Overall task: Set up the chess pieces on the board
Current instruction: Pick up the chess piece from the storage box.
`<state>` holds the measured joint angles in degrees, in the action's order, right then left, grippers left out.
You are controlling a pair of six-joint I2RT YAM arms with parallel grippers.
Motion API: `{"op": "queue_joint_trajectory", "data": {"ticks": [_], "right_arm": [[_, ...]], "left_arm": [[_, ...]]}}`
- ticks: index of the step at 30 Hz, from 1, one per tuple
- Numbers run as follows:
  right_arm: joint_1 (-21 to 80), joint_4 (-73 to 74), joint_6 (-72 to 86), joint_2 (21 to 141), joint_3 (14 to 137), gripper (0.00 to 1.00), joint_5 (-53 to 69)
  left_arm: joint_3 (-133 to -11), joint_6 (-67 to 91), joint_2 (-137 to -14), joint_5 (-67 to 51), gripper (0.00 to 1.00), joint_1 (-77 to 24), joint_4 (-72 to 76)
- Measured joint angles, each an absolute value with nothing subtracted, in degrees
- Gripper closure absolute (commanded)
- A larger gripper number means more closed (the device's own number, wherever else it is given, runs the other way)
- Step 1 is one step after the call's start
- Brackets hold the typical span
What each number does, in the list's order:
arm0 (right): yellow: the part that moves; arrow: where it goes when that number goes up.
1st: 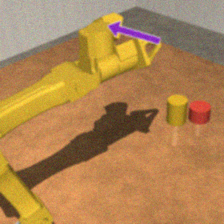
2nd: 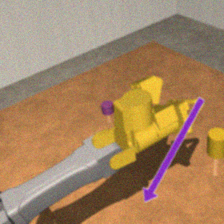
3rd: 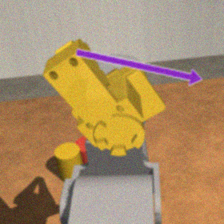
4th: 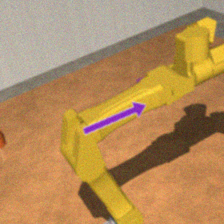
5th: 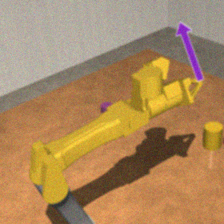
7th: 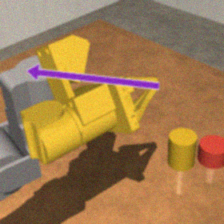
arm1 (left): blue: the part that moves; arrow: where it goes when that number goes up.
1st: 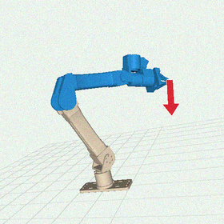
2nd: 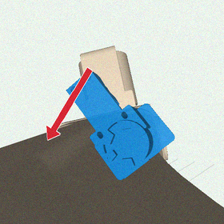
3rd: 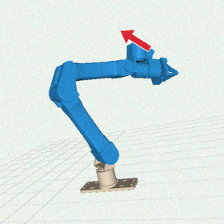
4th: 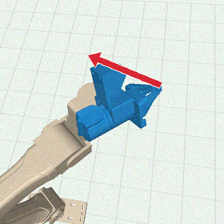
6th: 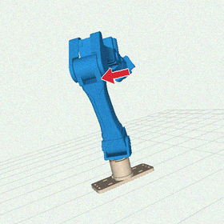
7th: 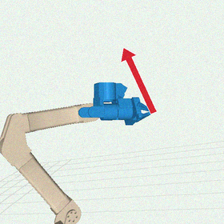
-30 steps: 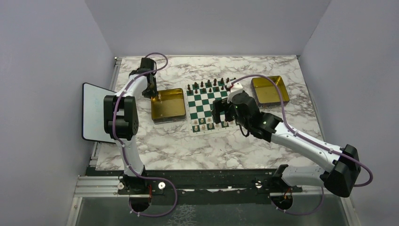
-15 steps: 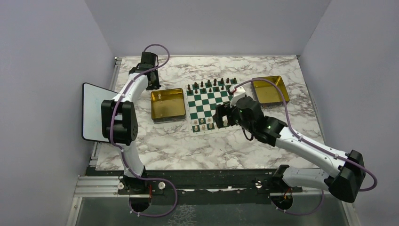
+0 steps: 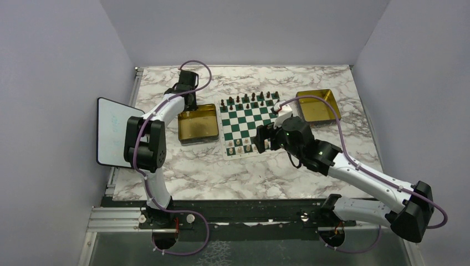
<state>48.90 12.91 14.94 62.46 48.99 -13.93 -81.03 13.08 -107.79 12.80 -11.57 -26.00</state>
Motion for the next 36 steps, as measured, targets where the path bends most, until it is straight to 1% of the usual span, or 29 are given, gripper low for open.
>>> {"op": "queue_joint_trajectory", "data": {"ticks": [5,10,18,24,27,31,32,34,36], "right_arm": [[48.9,12.9,15.0,60.8,48.6,0.0,-14.0],[48.9,12.9,15.0,60.7,48.6,0.01,-14.0],[48.9,12.8,15.0,60.7,48.6,0.0,-14.0],[48.9,12.4,15.4,61.3,48.4,0.01,-13.9],[48.9,12.4,16.0,62.1,48.4,0.01,-13.3],[48.9,12.1,16.9,62.5,48.4,0.02,-12.1],[48.9,12.0,17.0,62.6,48.4,0.02,-11.9],[48.9,12.0,17.1,62.7,48.4,0.02,-11.6],[48.9,12.0,17.2,62.9,48.4,0.02,-11.4]], "left_arm": [[-80.4,13.6,-107.8,15.1,0.71,-11.2,-23.4],[-79.0,13.9,-107.8,16.1,0.74,-11.2,-22.0],[-76.8,14.0,-109.6,16.7,0.72,-10.8,-20.6],[-76.0,14.0,-111.4,16.5,0.72,-9.8,-19.3],[-76.1,13.9,-112.1,16.4,0.75,-9.7,-18.8],[-76.1,13.9,-113.1,16.4,0.75,-9.7,-17.9],[-76.1,13.9,-113.1,16.3,0.77,-9.7,-17.8],[-76.1,13.8,-113.2,16.3,0.85,-9.7,-17.6],[-76.1,13.7,-113.2,16.3,0.88,-9.6,-17.4]]}}
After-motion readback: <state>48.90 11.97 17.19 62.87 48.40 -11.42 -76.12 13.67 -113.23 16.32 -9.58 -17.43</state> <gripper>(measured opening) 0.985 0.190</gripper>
